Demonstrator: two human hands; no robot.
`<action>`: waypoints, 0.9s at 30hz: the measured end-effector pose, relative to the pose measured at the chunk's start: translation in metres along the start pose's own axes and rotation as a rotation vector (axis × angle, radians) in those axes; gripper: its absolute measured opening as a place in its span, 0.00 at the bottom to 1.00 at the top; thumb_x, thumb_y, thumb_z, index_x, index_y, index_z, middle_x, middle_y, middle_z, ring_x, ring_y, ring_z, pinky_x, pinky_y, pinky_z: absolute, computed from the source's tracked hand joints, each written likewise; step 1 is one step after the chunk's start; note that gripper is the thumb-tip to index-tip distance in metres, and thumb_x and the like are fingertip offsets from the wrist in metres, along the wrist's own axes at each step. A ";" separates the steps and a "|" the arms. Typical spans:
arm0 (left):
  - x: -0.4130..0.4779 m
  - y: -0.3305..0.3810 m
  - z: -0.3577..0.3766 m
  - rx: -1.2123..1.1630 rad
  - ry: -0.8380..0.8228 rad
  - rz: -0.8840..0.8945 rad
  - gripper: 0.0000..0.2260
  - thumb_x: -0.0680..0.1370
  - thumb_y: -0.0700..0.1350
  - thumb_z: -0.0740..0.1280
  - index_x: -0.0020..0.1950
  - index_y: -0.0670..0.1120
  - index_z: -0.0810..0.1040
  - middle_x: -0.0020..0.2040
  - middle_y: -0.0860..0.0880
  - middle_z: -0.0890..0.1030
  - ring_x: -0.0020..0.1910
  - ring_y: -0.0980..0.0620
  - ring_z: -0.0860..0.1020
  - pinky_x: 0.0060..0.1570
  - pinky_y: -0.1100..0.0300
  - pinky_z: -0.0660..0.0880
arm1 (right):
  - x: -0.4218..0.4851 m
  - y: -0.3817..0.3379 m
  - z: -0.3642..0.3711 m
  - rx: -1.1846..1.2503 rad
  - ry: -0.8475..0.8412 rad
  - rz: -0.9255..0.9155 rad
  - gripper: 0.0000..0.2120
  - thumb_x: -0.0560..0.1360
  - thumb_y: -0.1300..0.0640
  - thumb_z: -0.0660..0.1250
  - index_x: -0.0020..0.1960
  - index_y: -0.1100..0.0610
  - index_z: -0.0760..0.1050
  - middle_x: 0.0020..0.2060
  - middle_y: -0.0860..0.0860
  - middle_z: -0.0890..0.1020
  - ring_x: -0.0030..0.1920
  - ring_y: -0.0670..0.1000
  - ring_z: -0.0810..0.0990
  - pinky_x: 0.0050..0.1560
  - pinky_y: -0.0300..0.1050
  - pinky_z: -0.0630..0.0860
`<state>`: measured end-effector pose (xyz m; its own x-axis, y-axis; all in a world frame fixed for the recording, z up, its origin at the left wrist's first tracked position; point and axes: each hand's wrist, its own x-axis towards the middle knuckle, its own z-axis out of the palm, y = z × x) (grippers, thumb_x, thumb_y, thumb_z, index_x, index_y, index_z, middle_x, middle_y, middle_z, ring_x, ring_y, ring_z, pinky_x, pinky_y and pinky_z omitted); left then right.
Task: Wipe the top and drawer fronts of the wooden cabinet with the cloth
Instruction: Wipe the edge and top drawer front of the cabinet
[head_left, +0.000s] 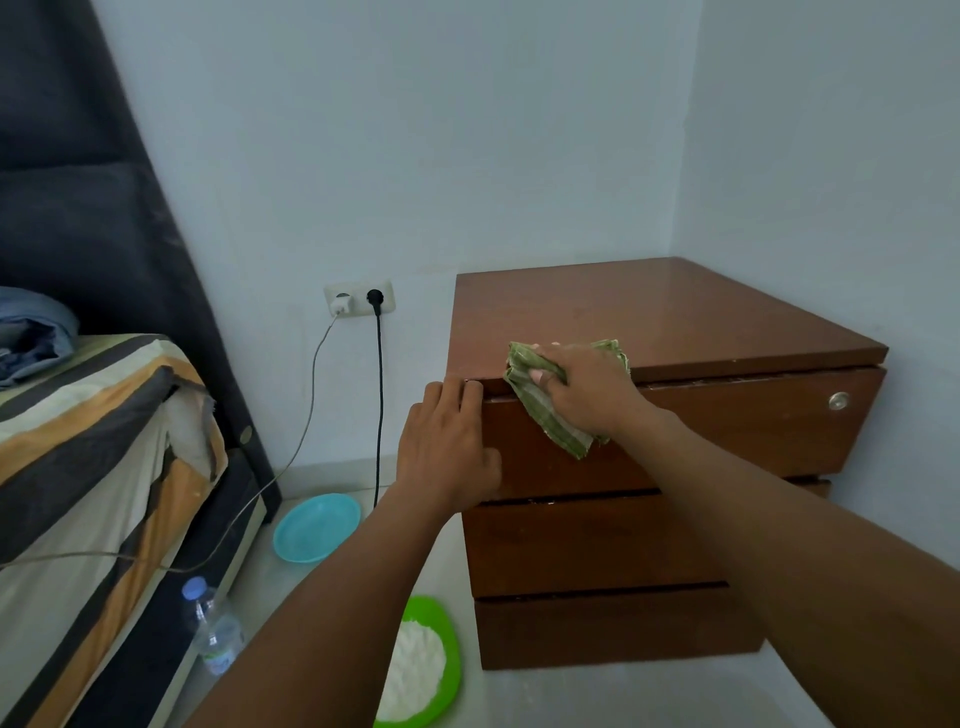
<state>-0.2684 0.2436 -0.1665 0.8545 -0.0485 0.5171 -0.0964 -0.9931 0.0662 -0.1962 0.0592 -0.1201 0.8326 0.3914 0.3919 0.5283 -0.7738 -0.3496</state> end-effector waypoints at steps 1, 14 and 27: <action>-0.001 -0.001 0.000 0.008 0.005 0.010 0.24 0.71 0.53 0.65 0.65 0.48 0.67 0.64 0.49 0.70 0.58 0.48 0.69 0.56 0.54 0.71 | 0.000 0.000 0.001 -0.010 0.004 -0.002 0.18 0.82 0.48 0.60 0.70 0.52 0.74 0.67 0.57 0.78 0.65 0.61 0.76 0.65 0.57 0.72; -0.039 -0.014 0.028 -0.029 -0.009 0.103 0.36 0.77 0.54 0.52 0.83 0.44 0.45 0.83 0.45 0.46 0.82 0.48 0.43 0.79 0.48 0.53 | -0.001 0.000 0.005 0.010 0.030 -0.008 0.20 0.82 0.49 0.60 0.72 0.52 0.71 0.70 0.56 0.75 0.73 0.56 0.70 0.70 0.54 0.66; -0.025 0.001 0.019 0.029 0.075 0.025 0.30 0.82 0.55 0.51 0.80 0.41 0.58 0.71 0.44 0.68 0.67 0.46 0.66 0.66 0.51 0.69 | 0.000 0.003 0.012 0.029 0.083 -0.012 0.20 0.82 0.50 0.61 0.72 0.52 0.72 0.69 0.55 0.76 0.72 0.55 0.71 0.73 0.57 0.64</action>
<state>-0.2800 0.2413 -0.1951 0.8111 -0.0662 0.5812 -0.1013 -0.9945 0.0281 -0.1925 0.0626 -0.1319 0.8100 0.3571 0.4652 0.5440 -0.7538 -0.3685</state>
